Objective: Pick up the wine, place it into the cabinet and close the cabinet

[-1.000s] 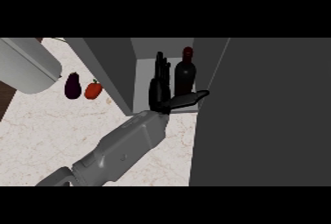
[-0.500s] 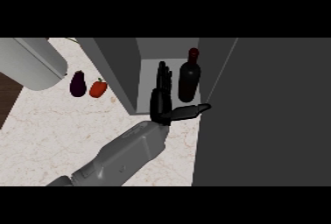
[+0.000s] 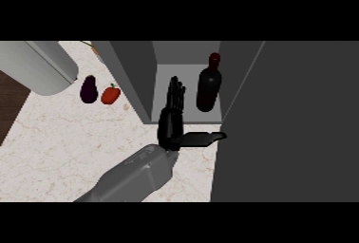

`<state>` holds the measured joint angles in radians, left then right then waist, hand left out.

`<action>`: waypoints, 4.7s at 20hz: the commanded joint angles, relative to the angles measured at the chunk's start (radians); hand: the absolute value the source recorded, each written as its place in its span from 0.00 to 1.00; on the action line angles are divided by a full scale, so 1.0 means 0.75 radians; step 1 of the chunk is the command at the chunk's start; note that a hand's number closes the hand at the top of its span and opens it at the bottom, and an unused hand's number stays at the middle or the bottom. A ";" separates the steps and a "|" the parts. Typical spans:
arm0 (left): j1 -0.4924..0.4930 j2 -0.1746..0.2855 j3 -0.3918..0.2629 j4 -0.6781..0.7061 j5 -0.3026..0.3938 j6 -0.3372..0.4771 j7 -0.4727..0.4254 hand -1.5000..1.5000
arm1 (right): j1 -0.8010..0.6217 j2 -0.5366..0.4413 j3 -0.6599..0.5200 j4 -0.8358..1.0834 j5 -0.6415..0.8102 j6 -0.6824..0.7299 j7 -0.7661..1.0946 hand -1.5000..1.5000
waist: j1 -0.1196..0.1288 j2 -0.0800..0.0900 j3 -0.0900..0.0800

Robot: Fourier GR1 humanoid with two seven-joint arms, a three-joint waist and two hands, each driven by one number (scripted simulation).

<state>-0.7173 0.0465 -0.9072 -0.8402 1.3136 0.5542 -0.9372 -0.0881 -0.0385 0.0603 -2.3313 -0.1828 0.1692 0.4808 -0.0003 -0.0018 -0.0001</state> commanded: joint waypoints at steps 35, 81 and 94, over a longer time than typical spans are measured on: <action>1.081 1.206 0.252 -1.426 -0.284 -0.406 0.103 0.00 | 0.097 -0.025 0.566 -0.275 -0.114 0.160 0.271 1.00 | 0.022 -0.009 -0.002; 1.632 1.532 0.964 -1.034 -0.048 -1.279 0.038 0.00 | -1.367 0.051 0.474 1.276 -0.335 -0.376 -0.118 1.00 | 0.063 0.018 -0.002; 1.676 1.459 1.084 -0.956 -0.080 -1.391 0.093 0.00 | -1.457 0.051 0.550 1.696 -0.736 0.309 0.083 1.00 | 0.059 0.009 -0.001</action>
<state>0.5395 1.1769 -0.1105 -1.5922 1.2741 -0.4040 -0.8314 -1.1811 -0.0028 0.4729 -1.1530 -0.6838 0.3045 0.5571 0.0615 0.0078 -0.0015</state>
